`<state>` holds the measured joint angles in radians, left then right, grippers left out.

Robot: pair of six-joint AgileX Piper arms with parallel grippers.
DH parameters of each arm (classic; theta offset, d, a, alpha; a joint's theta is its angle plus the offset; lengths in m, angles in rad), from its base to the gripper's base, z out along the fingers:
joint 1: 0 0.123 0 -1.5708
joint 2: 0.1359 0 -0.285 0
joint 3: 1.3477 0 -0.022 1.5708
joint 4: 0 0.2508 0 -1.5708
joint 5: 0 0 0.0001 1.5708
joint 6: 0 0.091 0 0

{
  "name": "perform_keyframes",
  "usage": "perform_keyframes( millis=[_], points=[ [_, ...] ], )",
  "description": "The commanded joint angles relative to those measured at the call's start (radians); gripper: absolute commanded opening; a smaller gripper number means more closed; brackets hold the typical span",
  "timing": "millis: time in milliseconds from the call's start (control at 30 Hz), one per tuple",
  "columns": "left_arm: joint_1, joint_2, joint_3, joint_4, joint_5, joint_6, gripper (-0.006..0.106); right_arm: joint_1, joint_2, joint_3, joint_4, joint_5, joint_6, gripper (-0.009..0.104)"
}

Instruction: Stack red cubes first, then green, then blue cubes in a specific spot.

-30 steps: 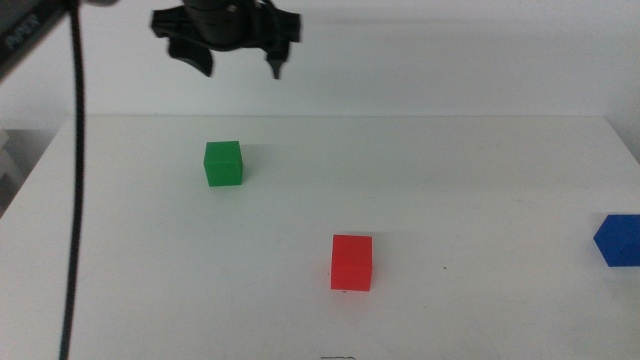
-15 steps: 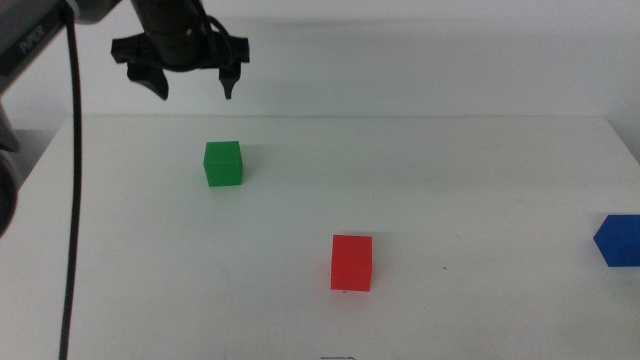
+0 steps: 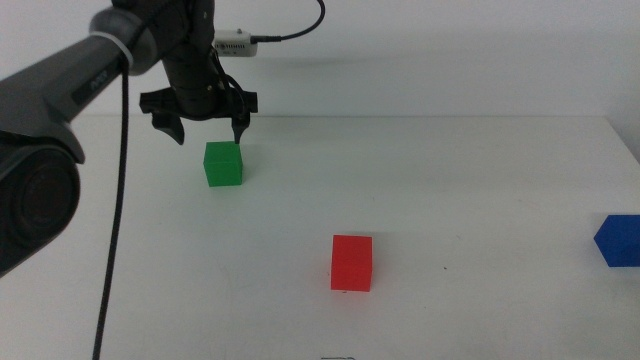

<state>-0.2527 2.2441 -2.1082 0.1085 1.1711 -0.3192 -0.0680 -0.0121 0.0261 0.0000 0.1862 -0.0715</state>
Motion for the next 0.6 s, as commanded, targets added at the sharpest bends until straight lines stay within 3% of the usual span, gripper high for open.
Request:
perform_keyframes(
  millis=[0, 567],
  points=[
    [0.005, -0.051, -0.030, -0.014, -0.060, -0.015, 0.093, -0.007, -0.015, -0.009, -0.013, -0.074, -0.004, 0.092],
    [0.006, 0.041, -0.030, -0.005, -0.148, -0.015, 0.093, -0.007, -0.015, -0.009, -0.013, -0.074, -0.004, 0.092]
  ],
)
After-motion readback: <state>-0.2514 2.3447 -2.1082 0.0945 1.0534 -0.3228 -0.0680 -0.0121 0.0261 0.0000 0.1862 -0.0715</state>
